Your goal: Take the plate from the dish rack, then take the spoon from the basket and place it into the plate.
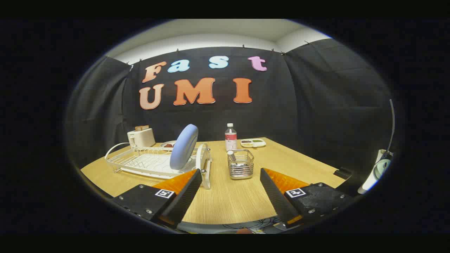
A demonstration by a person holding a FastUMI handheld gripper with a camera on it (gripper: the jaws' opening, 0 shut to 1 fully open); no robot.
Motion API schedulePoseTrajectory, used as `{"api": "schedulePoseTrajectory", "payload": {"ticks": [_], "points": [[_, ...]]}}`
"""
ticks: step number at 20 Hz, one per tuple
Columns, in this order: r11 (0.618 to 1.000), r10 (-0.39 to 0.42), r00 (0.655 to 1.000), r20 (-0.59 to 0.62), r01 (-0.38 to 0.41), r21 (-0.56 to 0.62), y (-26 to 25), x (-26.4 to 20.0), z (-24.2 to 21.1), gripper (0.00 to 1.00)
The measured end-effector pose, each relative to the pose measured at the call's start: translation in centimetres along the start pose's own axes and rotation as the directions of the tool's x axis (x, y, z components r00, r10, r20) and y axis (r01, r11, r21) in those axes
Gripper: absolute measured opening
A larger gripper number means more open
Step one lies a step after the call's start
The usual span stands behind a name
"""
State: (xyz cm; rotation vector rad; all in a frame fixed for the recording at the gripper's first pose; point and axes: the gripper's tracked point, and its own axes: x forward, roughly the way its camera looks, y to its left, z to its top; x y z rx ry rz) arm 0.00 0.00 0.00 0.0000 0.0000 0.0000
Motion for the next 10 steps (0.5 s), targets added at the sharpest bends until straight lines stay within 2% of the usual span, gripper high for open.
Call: {"api": "schedulePoseTrajectory", "payload": {"ticks": [4, 10], "points": [[0.999, -0.038, 0.999, -0.005, 0.038, 0.021, -1.24, 0.04, -0.08, 0.99], [0.999, -0.033, 0.999, -0.005, 0.033, 0.023, -0.99, -0.26, 0.49, 0.99]]}}
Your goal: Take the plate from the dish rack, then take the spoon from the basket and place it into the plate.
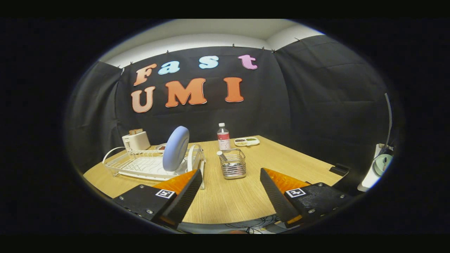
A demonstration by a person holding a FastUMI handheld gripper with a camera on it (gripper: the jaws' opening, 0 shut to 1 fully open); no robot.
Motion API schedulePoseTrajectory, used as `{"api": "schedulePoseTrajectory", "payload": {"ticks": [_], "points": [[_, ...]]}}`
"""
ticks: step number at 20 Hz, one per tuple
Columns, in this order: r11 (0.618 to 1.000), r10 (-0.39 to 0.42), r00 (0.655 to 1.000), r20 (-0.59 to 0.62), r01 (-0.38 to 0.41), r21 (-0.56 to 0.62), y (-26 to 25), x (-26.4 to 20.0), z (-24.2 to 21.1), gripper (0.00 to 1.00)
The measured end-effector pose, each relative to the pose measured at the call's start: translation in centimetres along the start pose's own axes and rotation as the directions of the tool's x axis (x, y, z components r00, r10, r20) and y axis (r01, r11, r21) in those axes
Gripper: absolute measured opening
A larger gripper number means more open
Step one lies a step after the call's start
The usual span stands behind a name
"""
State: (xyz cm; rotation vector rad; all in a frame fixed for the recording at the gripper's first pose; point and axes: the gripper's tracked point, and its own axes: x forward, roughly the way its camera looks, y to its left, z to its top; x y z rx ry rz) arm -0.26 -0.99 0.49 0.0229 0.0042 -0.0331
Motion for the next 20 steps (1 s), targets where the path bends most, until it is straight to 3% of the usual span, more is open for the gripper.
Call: {"api": "schedulePoseTrajectory", "payload": {"ticks": [13, 20], "points": [[1.000, -0.008, 1.000, -0.004, 0.008, -0.013, 1.7, 0.7, 1.2, 0.99], [0.998, 0.059, 0.998, 0.004, -0.059, 0.015, 6.7, 3.3, 4.4, 0.98]]}}
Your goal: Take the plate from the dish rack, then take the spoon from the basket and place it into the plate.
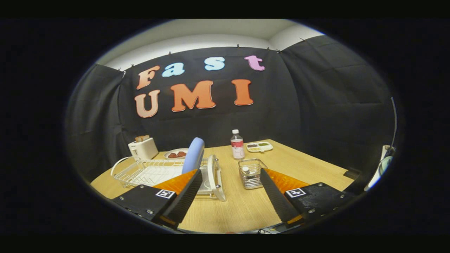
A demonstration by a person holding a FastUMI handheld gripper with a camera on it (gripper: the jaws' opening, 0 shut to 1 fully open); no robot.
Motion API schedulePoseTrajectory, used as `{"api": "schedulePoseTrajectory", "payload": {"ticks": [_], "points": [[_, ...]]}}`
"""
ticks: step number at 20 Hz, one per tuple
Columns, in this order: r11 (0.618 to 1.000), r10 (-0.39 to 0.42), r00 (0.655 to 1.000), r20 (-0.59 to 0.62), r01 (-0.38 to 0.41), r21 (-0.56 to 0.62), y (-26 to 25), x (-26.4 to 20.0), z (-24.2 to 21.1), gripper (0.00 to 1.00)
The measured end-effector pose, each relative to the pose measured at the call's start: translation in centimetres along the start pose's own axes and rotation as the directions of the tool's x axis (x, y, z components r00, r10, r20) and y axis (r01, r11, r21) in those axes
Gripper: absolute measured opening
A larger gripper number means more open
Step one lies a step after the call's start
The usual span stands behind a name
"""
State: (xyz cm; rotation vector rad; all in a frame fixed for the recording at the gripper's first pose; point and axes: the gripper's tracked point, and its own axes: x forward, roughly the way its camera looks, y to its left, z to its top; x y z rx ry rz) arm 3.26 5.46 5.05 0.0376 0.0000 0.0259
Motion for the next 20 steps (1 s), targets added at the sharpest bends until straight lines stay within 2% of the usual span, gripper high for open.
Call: {"api": "schedulePoseTrajectory", "payload": {"ticks": [5, 8, 14, 20], "points": [[0.998, 0.045, 0.999, -0.004, -0.045, -0.043, 4.0, 3.0, 1.9, 0.98], [0.993, 0.078, 0.997, -0.027, -0.080, -0.084, 6.5, 5.0, 1.9, 0.98], [0.986, 0.094, 0.991, -0.091, -0.106, -0.126, 9.1, 9.3, 1.2, 0.99], [0.987, -0.009, 0.987, -0.163, -0.018, -0.161, 8.2, 13.0, -0.9, 0.91]]}}
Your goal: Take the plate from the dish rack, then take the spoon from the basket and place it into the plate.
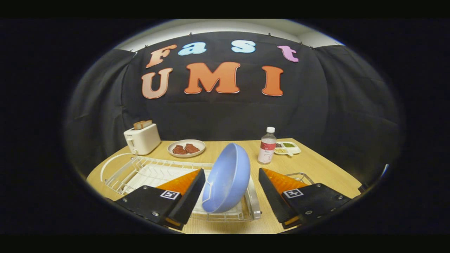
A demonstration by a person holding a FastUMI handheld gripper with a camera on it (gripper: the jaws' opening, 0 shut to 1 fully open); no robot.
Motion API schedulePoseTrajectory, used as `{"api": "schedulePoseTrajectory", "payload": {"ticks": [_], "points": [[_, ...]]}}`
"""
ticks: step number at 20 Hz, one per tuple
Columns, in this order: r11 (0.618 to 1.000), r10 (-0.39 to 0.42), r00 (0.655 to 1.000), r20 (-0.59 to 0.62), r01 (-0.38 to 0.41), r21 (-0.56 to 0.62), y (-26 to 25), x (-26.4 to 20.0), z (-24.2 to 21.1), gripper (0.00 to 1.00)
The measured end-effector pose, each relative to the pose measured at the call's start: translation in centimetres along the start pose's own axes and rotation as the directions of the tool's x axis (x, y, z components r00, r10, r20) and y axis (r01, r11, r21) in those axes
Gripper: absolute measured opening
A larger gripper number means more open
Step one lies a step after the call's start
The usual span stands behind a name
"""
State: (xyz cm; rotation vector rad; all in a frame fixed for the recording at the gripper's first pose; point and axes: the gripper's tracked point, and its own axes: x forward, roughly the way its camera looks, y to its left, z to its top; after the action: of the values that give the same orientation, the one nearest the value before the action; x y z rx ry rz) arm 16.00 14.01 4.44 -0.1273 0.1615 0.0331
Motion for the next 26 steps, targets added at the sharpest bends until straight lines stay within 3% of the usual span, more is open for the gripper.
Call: {"api": "schedulePoseTrajectory", "payload": {"ticks": [6, 10, 19, 26], "points": [[0.998, -0.050, 0.997, -0.061, 0.047, -0.051, 0.3, 1.3, -1.3, 0.70], [0.991, -0.101, 0.992, -0.070, 0.095, -0.091, -0.1, 1.4, -1.6, 0.44], [0.971, -0.179, 0.983, 0.033, 0.182, -0.155, 0.5, 1.3, 1.4, 0.25], [0.941, -0.210, 0.971, 0.117, 0.233, -0.246, 0.8, 0.7, 3.3, 0.23]]}}
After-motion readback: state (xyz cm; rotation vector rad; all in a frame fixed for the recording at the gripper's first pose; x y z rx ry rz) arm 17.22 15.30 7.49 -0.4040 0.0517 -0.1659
